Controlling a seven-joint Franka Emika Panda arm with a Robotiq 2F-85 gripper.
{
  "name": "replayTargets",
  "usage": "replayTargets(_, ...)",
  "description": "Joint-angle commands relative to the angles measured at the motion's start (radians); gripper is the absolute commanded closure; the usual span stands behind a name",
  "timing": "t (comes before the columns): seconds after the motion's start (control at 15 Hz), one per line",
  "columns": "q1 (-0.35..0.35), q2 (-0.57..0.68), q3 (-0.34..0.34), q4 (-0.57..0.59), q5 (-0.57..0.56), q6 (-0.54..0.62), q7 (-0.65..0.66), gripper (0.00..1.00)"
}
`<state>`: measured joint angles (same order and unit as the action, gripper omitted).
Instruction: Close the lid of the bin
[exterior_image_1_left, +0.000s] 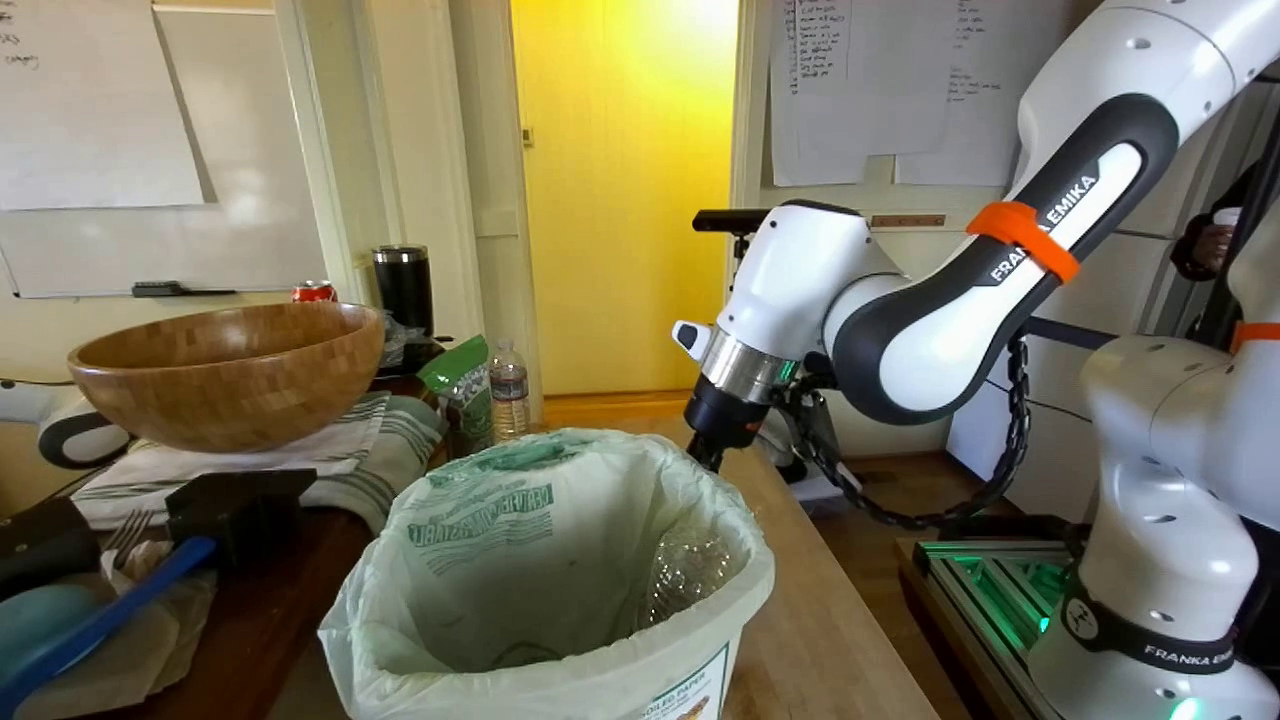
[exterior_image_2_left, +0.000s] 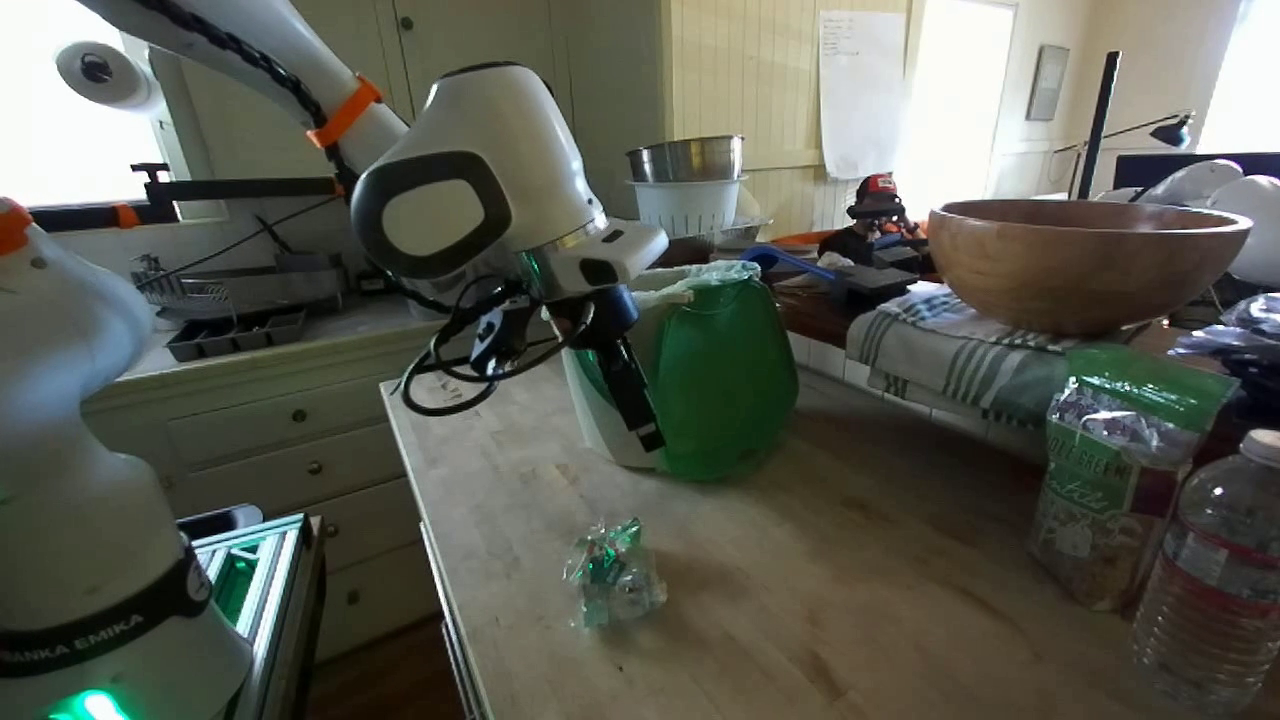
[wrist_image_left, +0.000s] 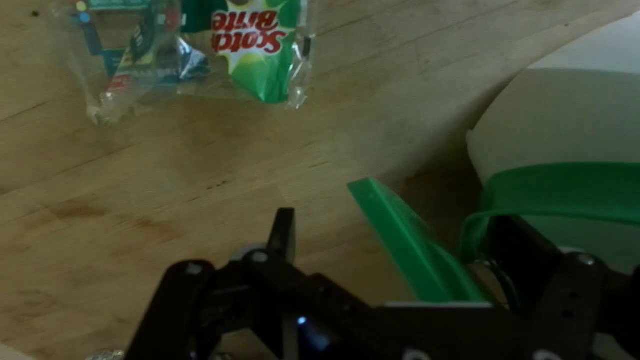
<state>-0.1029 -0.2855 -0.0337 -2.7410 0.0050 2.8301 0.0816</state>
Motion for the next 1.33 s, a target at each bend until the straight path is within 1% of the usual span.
replayTargets(0.0, -0.050, -0.003, 0.039, -0.014, -0.075, 0.057, 0.058, 0.00)
replayTargets(0.2, -0.030, 0.017, 0.031, -0.010, -0.034, 0.087, 0.061, 0.00)
replayTargets(0.6, -0.149, 0.079, 0.098, -0.003, -0.170, 0.143, 0.173, 0.00)
replayTargets(0.8, -0.236, 0.107, 0.155, -0.002, -0.265, 0.216, 0.304, 0.00)
replayTargets(0.87, -0.256, 0.125, 0.163, -0.002, -0.299, 0.296, 0.320, 0.00)
replayTargets(1.07, -0.394, 0.118, 0.241, -0.001, -0.438, 0.374, 0.425, 0.00)
replayTargets(1.27, -0.516, 0.081, 0.319, -0.014, -0.508, 0.394, 0.488, 0.00)
